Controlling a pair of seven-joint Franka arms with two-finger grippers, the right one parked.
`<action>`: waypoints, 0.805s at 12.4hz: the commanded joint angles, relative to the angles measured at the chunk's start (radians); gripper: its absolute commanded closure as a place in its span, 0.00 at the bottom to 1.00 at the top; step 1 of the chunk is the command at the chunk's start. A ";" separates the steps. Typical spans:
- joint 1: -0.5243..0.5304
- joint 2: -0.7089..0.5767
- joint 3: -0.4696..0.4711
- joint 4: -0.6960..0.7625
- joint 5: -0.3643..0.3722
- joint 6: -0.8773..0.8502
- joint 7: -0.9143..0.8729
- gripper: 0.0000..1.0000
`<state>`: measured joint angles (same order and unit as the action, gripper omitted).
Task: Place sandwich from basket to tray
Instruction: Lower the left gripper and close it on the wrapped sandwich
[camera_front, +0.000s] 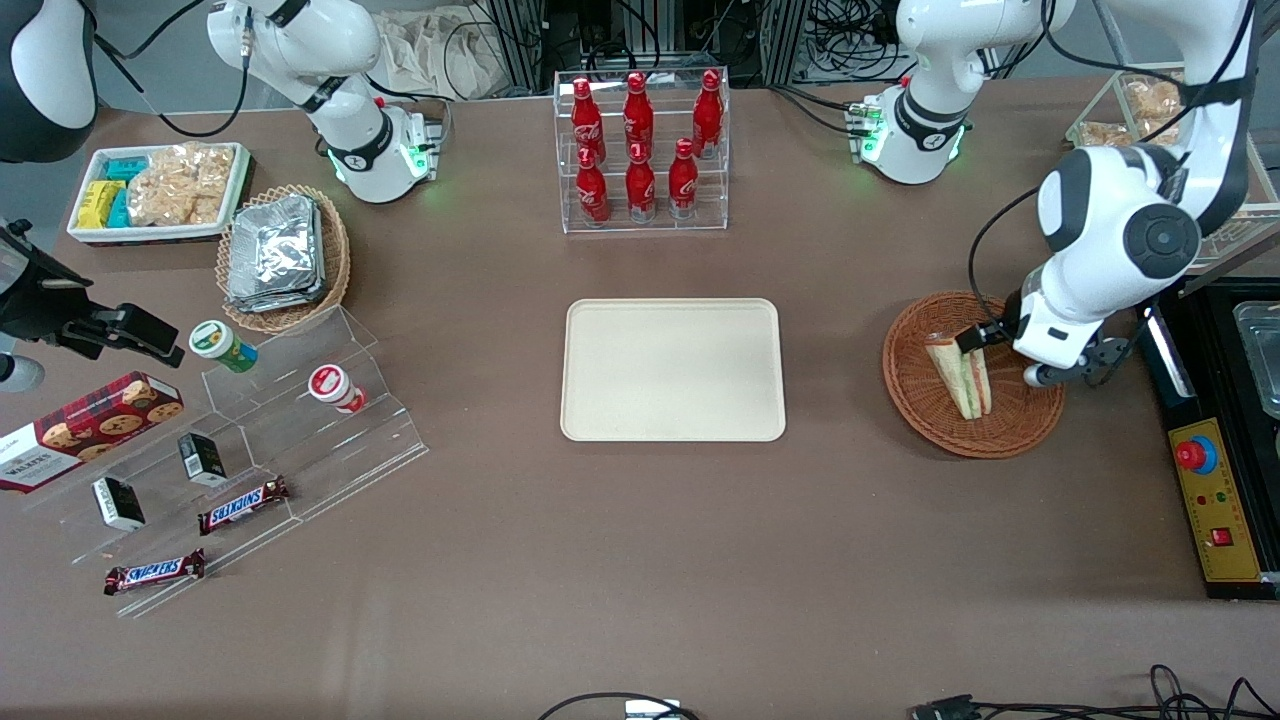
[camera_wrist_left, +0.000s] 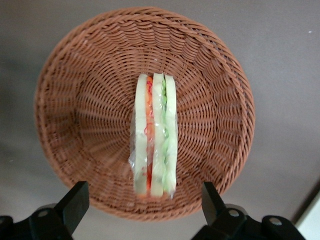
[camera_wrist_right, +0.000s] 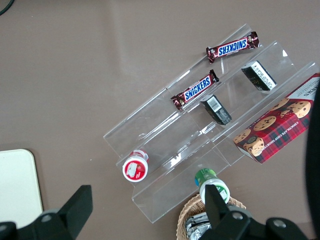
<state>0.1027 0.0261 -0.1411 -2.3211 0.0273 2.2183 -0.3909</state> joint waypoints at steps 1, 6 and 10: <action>-0.006 0.032 0.003 -0.079 -0.006 0.139 -0.022 0.00; -0.001 0.121 0.006 -0.126 -0.006 0.288 -0.022 0.03; -0.001 0.120 0.006 -0.127 -0.006 0.287 -0.020 0.90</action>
<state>0.1033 0.1538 -0.1377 -2.4454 0.0271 2.4927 -0.4020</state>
